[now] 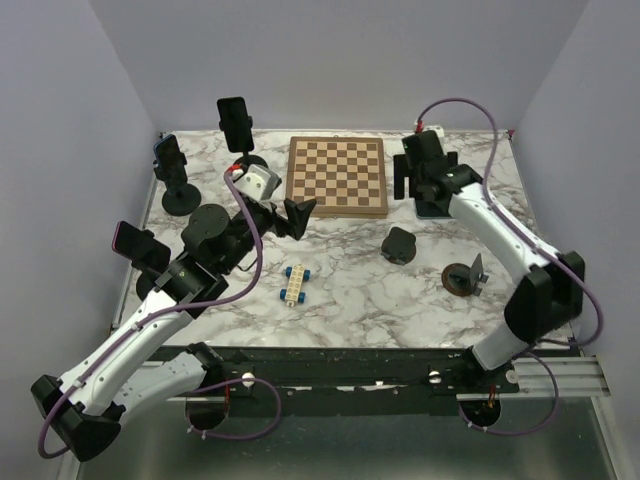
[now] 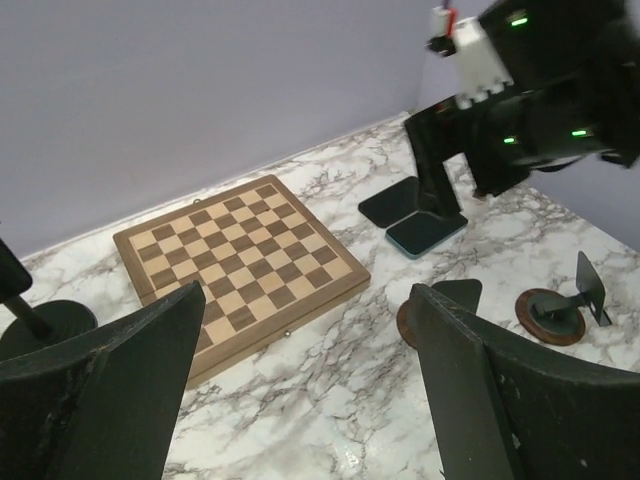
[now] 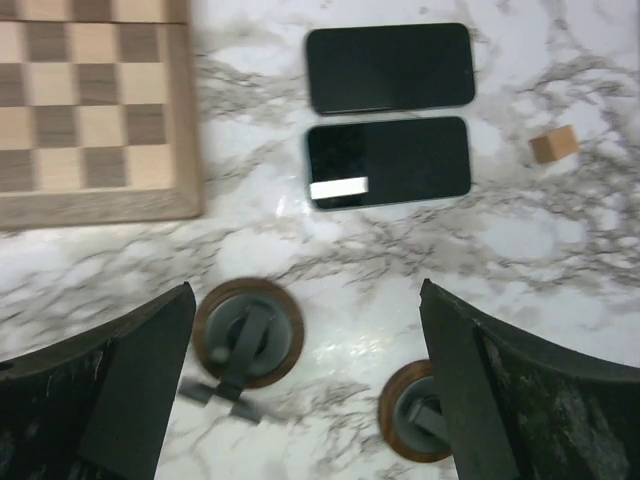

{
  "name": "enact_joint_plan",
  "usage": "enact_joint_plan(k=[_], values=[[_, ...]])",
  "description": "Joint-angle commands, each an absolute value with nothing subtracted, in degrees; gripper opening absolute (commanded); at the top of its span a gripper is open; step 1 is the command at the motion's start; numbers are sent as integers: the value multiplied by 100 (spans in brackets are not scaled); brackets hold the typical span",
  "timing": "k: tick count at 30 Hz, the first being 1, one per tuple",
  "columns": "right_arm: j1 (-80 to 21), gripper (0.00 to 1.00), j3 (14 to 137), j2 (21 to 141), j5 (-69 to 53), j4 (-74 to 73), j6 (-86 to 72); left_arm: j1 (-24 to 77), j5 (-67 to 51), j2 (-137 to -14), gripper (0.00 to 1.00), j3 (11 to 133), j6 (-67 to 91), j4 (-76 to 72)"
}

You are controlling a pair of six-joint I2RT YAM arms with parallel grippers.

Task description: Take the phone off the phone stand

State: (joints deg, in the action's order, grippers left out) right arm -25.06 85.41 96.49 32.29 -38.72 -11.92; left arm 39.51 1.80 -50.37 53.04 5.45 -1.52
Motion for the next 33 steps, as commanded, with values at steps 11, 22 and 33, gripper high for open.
enact_joint_plan(k=[11, 22, 33], values=[[-2595, 100, 5990, 6422, -1836, -1302, -3398, 3973, 2156, -4929, 99, 5507, 293, 502], [-2832, 100, 5862, 6354, -2699, -753, -3466, 3551, 2211, -3834, 99, 5709, 2338, 3613], [-2836, 100, 6149, 6236, -2306, -1486, -2922, 1889, 2109, -4582, 98, 7158, 2876, 6282]])
